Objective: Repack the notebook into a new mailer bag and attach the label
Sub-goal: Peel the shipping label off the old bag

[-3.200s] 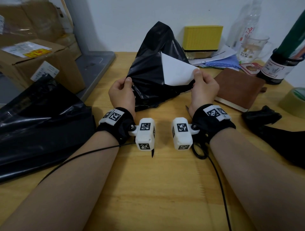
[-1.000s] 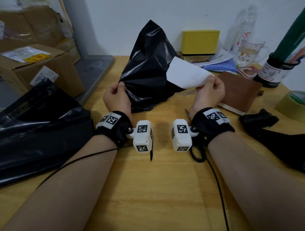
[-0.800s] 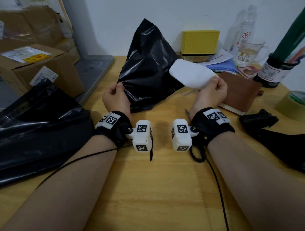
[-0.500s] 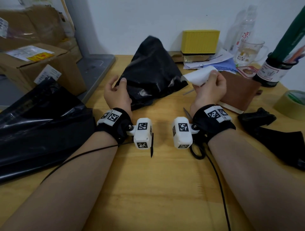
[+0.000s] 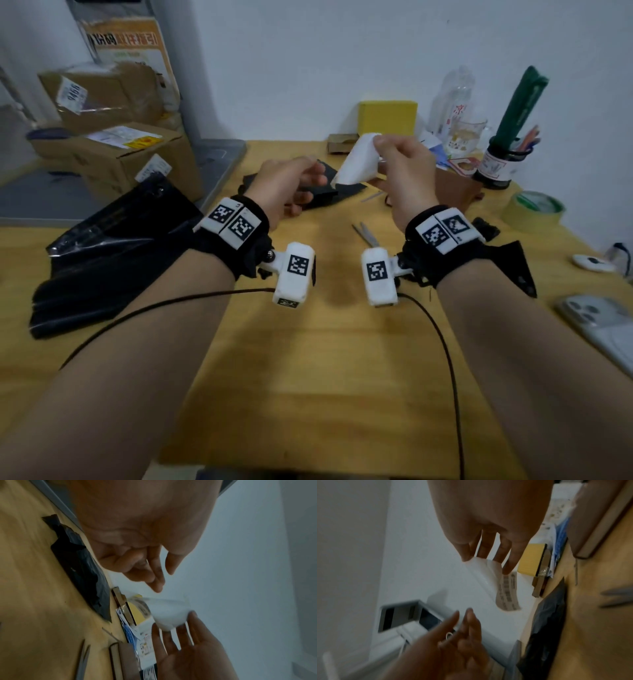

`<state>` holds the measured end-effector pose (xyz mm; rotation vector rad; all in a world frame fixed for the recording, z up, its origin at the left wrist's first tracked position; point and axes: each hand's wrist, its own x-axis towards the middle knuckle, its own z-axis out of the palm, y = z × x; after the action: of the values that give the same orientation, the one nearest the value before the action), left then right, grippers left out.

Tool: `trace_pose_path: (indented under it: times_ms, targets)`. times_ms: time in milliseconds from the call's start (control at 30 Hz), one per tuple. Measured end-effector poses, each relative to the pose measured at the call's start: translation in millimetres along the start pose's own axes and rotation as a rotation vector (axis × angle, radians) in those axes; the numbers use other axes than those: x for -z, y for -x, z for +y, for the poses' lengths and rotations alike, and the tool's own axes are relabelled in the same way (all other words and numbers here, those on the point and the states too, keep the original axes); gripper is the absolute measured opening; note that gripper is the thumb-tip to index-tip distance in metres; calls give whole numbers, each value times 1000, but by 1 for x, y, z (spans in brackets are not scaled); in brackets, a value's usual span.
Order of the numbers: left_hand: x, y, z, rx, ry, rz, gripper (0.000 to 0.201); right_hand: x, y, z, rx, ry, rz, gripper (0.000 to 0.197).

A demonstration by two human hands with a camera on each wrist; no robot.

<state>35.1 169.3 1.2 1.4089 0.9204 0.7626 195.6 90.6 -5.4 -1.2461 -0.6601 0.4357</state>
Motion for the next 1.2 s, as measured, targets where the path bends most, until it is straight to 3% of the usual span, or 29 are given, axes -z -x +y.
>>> trace_pose_path:
  times_ms: [133, 333, 500, 567, 633, 767, 1000, 1200]
  targets:
    - [-12, 50, 2, 45, -46, -94, 33, 6, 46, -15, 185, 304, -128, 10]
    - [-10, 101, -10, 121, -57, -199, 54, 26, 102, -42, 59, 595, -390, 7]
    - [-11, 135, -30, 104, -74, -158, 35, 42, 140, -54, -5, 698, -525, 6]
    - [-10, 147, -39, 118, -47, -121, 28, 49, 152, -54, -70, 665, -505, 22]
    - [-8, 161, -47, 120, -51, -66, 23, 58, 161, -51, -160, 595, -381, 35]
    - [-1, 185, -60, 101, -149, -65, 19, 79, 178, -37, -292, 644, -249, 32]
    - [5, 213, -78, 123, -243, -45, 19, 96, 203, -17, -416, 711, -379, 30]
    - [8, 220, -86, 113, -563, -95, 26, 99, 210, -15, -458, 912, -505, 31]
